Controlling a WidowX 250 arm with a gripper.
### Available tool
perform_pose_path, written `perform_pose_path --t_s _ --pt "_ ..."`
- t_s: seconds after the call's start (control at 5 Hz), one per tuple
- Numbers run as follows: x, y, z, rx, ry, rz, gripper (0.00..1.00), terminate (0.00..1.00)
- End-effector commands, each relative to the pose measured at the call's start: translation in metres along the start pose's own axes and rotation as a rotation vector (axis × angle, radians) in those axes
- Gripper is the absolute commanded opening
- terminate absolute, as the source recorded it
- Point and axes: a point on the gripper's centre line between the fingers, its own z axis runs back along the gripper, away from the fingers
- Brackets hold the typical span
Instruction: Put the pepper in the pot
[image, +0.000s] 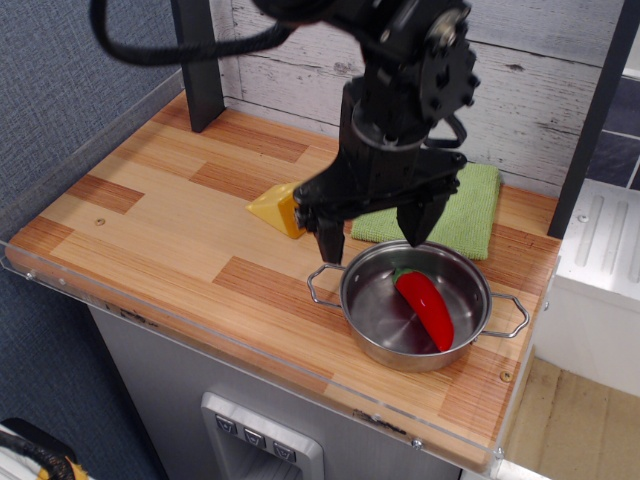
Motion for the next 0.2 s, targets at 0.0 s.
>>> perform_pose_path --t_s 0.0 --pt "0.0476 0.0411 0.0095 0.087 0.011 -0.224 1.00 1.00"
